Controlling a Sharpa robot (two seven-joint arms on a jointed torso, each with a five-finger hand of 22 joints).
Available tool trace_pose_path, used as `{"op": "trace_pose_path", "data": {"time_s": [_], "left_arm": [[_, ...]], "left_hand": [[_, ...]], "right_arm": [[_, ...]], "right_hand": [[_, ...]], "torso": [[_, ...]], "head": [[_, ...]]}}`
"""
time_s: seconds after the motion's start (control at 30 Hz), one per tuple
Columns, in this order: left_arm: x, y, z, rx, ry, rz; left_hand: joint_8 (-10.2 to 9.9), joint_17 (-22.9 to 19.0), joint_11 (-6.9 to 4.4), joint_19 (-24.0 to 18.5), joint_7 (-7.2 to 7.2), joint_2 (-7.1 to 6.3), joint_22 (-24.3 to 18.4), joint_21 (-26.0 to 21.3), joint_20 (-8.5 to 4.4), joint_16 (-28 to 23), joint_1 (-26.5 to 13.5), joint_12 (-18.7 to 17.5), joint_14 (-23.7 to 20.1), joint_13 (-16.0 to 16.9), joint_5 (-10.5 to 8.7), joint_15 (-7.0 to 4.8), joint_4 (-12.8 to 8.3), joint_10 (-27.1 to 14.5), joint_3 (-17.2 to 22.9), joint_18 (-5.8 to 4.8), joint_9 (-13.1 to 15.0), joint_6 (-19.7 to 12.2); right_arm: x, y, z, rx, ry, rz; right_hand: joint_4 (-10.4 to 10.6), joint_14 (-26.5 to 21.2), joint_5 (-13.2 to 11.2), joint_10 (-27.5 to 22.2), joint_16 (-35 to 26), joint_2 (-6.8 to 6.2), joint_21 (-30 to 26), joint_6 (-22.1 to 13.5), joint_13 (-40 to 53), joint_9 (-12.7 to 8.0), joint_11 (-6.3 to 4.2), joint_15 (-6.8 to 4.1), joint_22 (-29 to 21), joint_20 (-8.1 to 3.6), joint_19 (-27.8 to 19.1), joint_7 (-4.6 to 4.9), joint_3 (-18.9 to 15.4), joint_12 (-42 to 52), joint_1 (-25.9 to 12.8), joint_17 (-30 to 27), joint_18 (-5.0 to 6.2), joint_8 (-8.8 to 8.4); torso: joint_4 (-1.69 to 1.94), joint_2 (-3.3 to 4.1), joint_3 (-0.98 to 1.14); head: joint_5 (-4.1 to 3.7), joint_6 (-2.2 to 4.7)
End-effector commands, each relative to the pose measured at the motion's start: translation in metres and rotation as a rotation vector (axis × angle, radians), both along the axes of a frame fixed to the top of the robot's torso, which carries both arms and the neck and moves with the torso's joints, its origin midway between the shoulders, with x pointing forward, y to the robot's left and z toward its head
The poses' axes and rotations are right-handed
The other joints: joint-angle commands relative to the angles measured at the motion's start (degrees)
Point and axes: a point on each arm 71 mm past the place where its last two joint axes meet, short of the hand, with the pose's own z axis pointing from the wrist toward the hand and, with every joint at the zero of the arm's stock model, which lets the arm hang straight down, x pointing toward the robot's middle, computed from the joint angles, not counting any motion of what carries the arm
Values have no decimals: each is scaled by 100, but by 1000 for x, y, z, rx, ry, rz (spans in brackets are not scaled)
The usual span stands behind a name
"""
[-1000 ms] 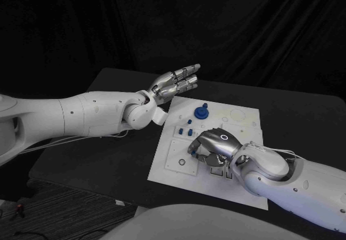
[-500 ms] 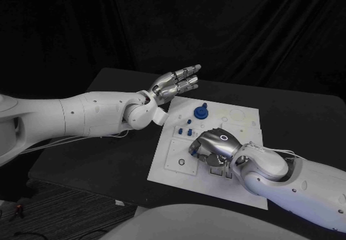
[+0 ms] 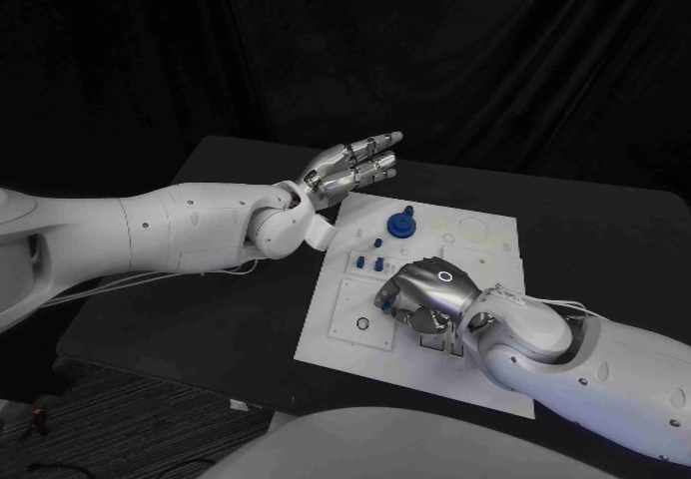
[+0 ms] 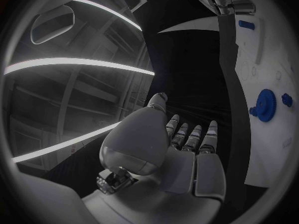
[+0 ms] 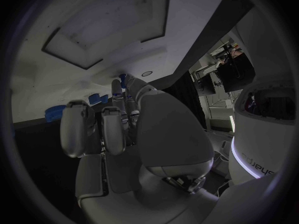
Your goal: Assemble the parts on the task board
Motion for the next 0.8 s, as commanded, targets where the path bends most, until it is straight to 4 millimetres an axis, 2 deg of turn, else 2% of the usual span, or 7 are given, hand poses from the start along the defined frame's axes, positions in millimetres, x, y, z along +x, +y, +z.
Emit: {"op": "trace_pose_path", "data": {"time_s": [0.03,0.17,0.23,0.33,0.6,0.7,0.8], "left_arm": [[-1,-2,0,-12,-3,-13],[0,-2,0,-12,-3,-12],[0,-1,0,-11,-3,-11],[0,-1,0,-11,-3,-10],[-1,2,0,-8,-2,-4],[-1,3,0,-7,-2,-2],[-2,4,0,-7,-2,0]], "left_hand": [[31,7,16,50,17,26,7,38,-6,22,22,39,-1,8,32,48,-22,-8,-1,-18,8,17],[36,7,7,52,40,28,2,37,-5,22,22,39,-1,7,32,51,-26,-10,3,-22,11,45],[36,7,7,52,40,28,2,37,-5,22,22,39,-1,7,32,51,-26,-10,3,-22,11,45],[36,7,7,52,40,28,2,37,-5,22,22,39,-1,7,32,51,-26,-10,3,-22,11,45],[39,7,1,55,53,26,3,38,-5,22,21,37,-1,7,31,53,-28,-11,4,-24,13,60],[42,7,-6,57,69,21,2,39,-5,23,18,41,0,7,29,54,-31,-11,3,-27,15,81],[42,7,-6,57,69,21,2,39,-5,23,18,41,0,7,29,54,-31,-11,3,-27,15,81]], "right_arm": [[0,-2,-4,-24,3,-18],[0,-3,-5,-28,5,-19],[0,-4,-5,-27,5,-20],[0,-6,-4,-19,2,-25],[1,-20,4,46,-32,-74],[3,-27,15,84,-62,-93],[7,-37,30,107,-96,-110]], "right_hand": [[61,157,-61,61,-8,-30,-38,-23,-18,-26,-28,18,1110,21,-35,30,-16,-41,-98,367,77,-64],[264,144,-130,-166,-12,-178,-113,-595,-88,-216,77,108,1087,84,-79,137,-86,-204,-298,356,89,-178],[404,103,-178,-667,-31,-315,-246,-1324,-172,-431,225,235,1048,179,-165,-97,-211,-404,-463,318,113,-172],[467,33,-232,-1271,-58,-339,-390,-1736,-191,-591,291,241,1007,223,-268,-256,-497,-359,-549,261,153,-150],[889,-78,-247,-2100,-101,-413,-620,-2368,-145,-888,409,288,944,274,-418,-469,-1144,-158,-334,136,200,-161],[1198,-103,-235,-2315,-104,-484,-670,-2455,-154,-953,437,304,932,295,-449,-459,-1246,-67,-168,110,209,-162],[1288,-100,-219,-2365,-94,-472,-681,-2315,-155,-945,442,309,929,298,-453,-436,-1251,-19,-101,112,212,-135]], "torso": [[-4,-3,-3],[-9,-2,1],[-13,-3,2],[-9,-4,1],[-15,-7,2],[-7,-12,-3],[-13,-2,0]], "head": [[12,1],[23,1],[20,1],[13,1],[16,1],[2,1],[-14,1]]}}
